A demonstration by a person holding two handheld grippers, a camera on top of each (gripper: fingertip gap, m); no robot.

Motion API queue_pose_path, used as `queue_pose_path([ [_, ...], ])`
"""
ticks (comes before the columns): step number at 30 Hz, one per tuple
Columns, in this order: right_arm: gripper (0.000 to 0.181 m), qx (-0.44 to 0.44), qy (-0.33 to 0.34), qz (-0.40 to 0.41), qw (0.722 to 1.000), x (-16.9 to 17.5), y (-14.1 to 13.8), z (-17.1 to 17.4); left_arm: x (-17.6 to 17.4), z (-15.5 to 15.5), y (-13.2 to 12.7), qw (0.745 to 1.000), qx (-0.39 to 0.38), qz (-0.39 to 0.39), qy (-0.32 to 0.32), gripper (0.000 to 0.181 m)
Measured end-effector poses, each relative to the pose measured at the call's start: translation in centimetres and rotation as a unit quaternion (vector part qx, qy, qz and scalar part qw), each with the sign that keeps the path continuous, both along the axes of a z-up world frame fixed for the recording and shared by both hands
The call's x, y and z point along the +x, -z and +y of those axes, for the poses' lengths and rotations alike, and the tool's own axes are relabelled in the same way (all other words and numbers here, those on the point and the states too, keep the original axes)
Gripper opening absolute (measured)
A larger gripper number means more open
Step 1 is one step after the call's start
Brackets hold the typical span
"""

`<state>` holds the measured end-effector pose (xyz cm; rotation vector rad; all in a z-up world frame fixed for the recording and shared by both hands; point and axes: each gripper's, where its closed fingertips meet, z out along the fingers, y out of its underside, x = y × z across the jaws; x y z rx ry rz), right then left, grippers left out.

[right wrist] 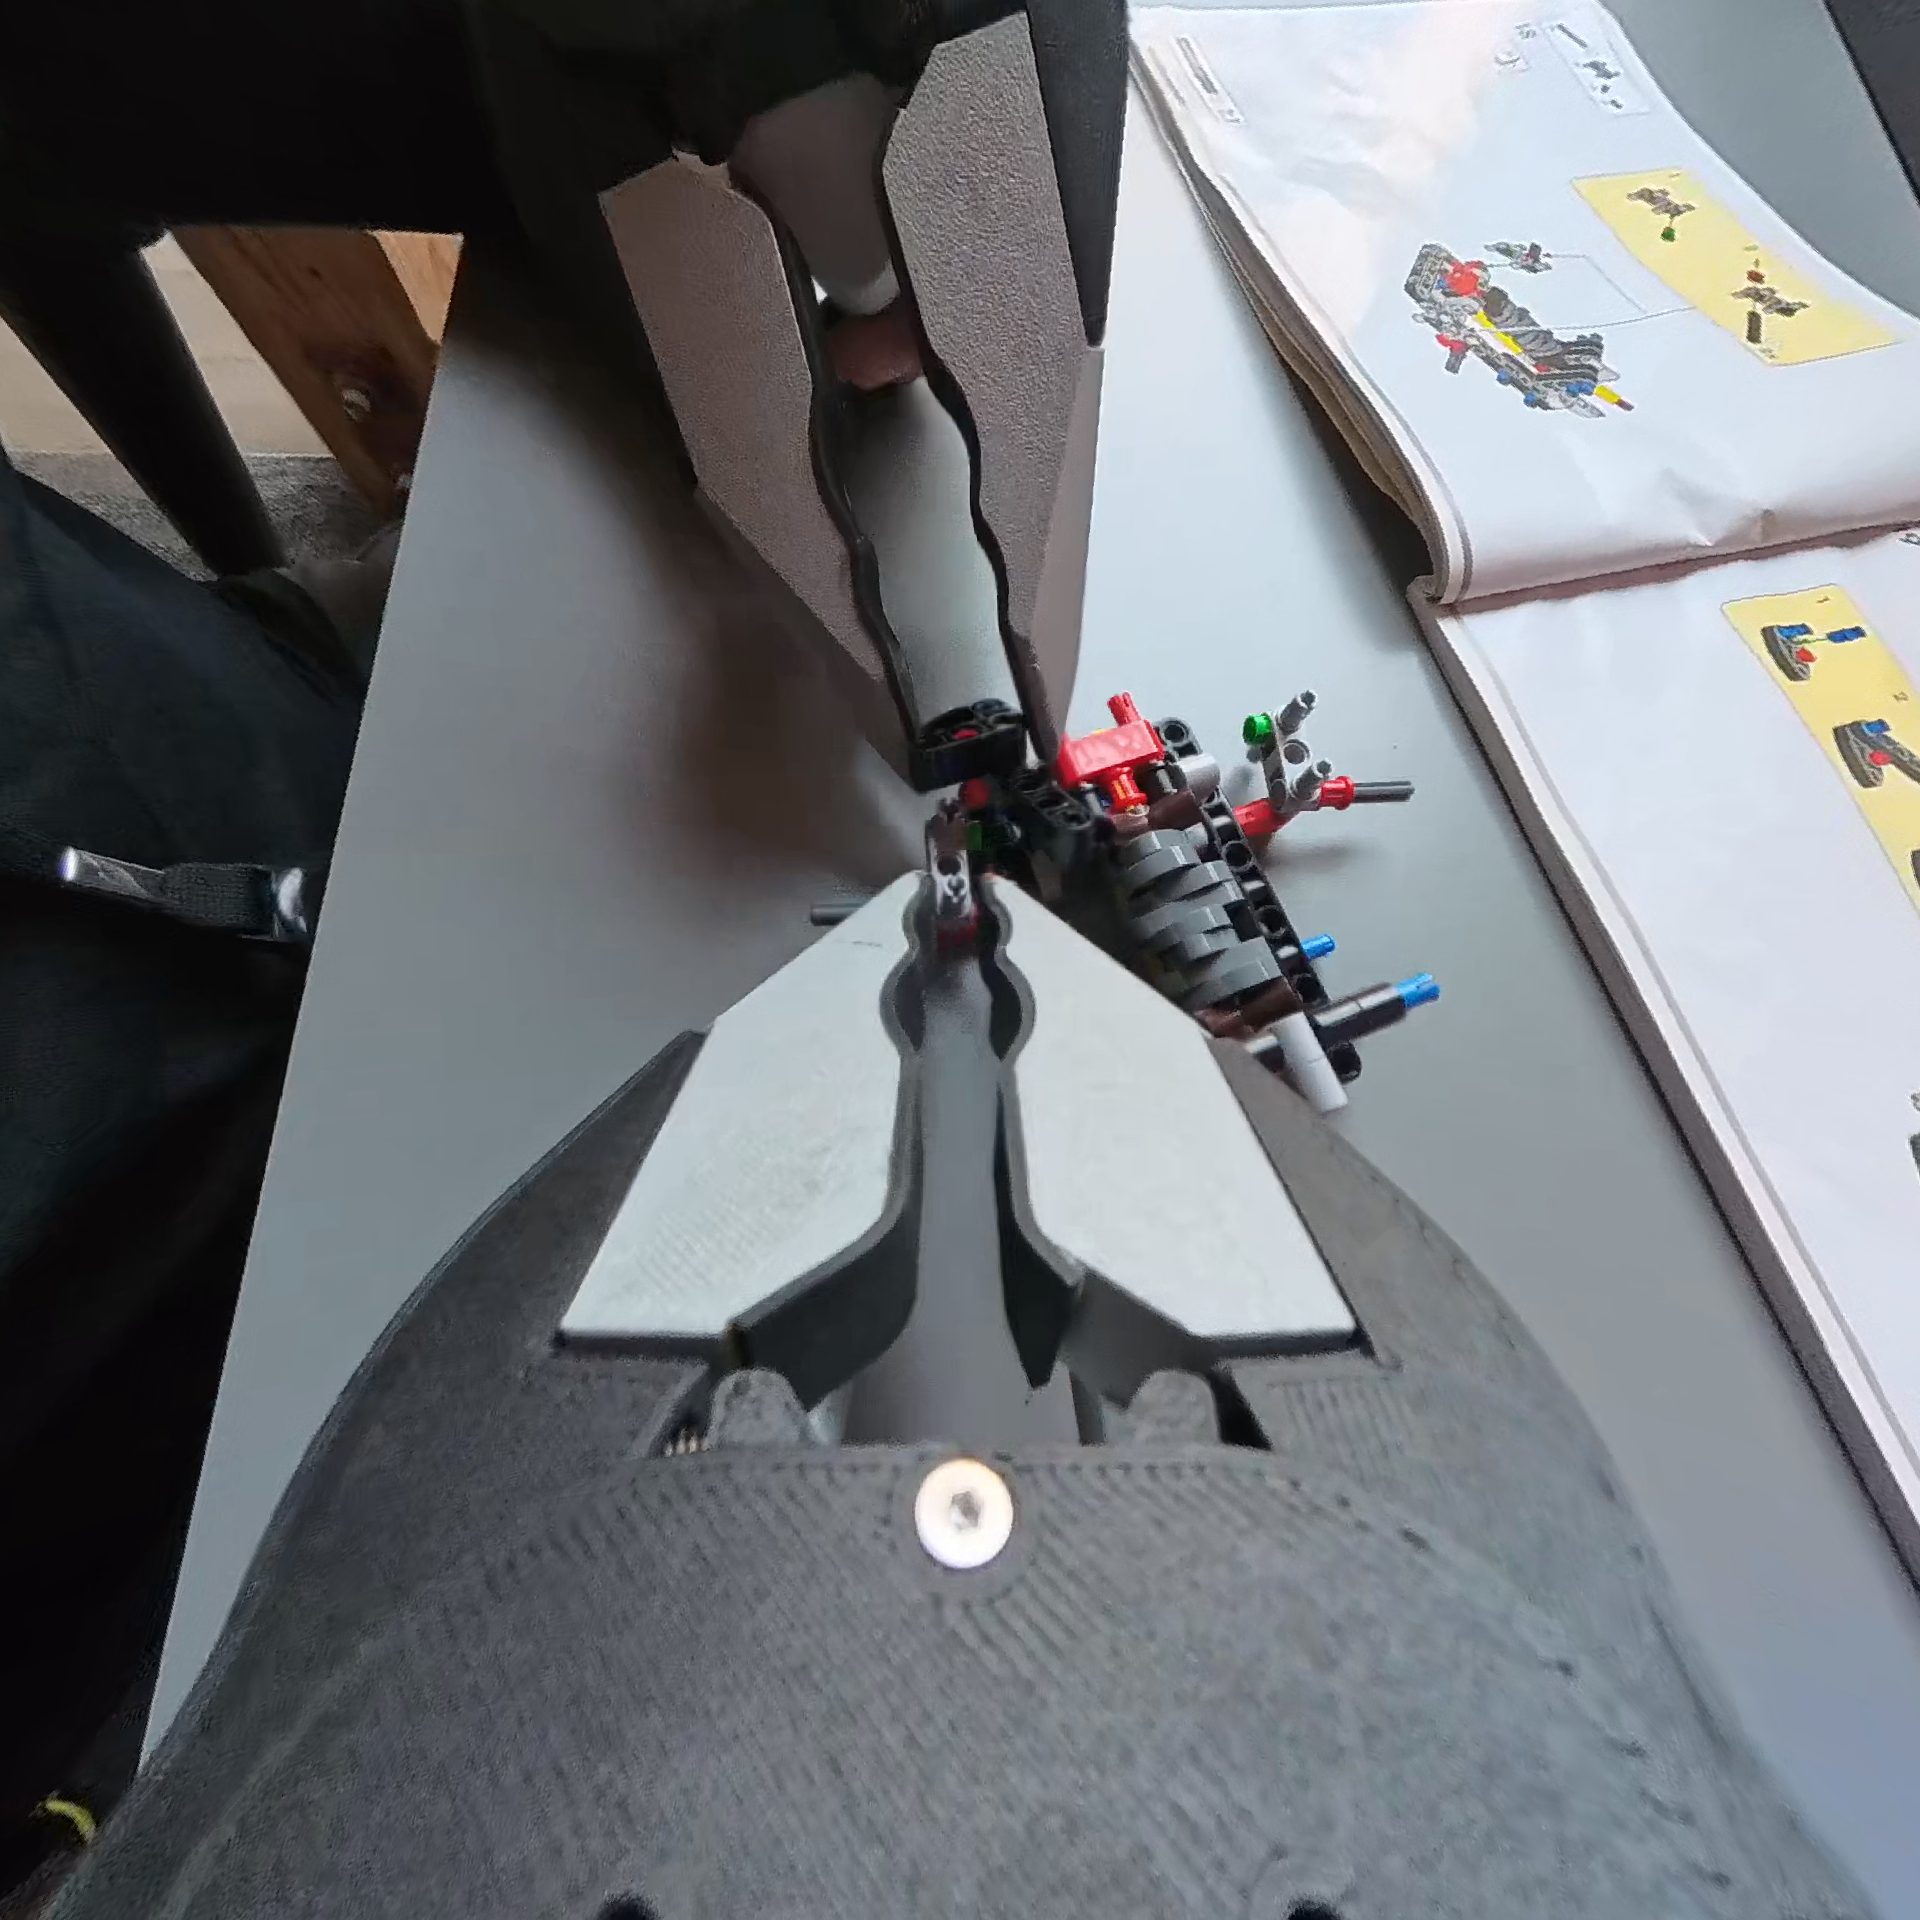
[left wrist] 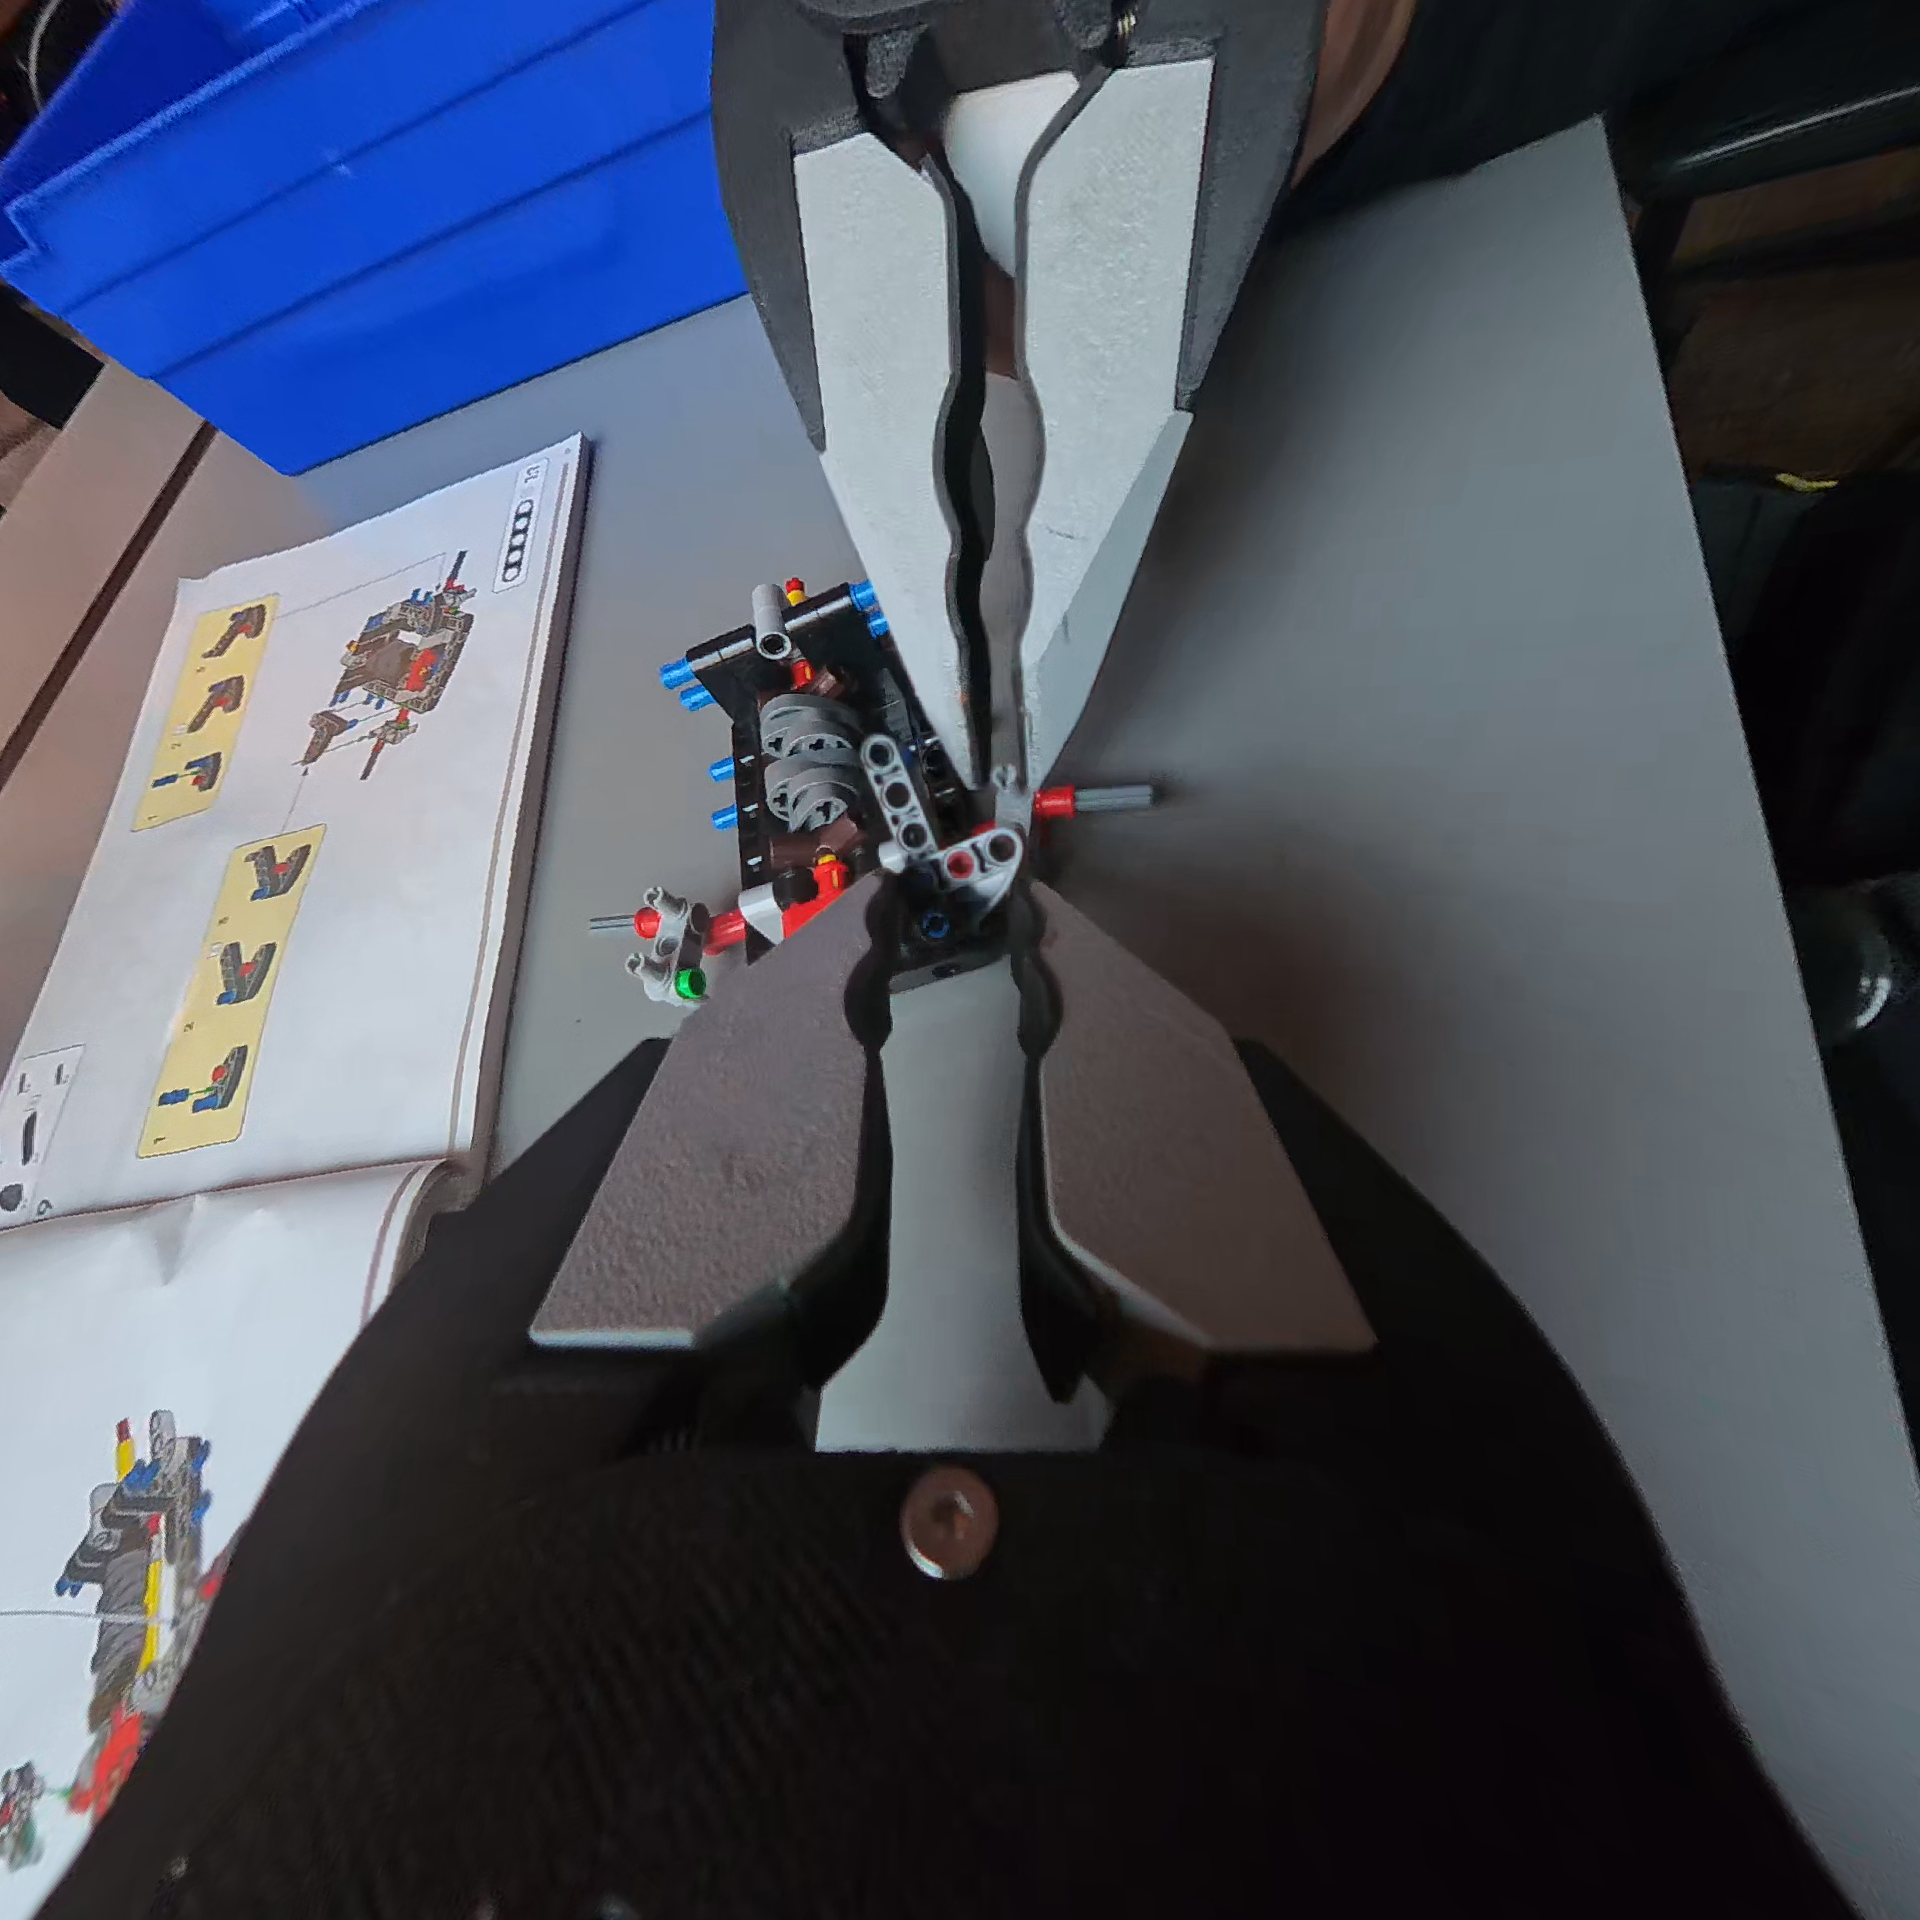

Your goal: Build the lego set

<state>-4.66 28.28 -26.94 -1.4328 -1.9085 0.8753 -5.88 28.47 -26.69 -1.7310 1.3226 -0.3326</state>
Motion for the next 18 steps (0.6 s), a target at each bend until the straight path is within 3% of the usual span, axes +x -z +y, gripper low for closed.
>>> queue_pose_path([
  [9,0.007,0.004,-0.006,-0.001,1.000,0.24,0.15,-0.09,0.21,0.07,0.26,1.000,0.002,0.008,0.003,0.017],
  [18,0.000,0.012,-0.005,0.007,1.000,0.47,-0.12,0.20,0.21,0.13,0.10,1.000,0.008,0.008,0.001,0.016],
])
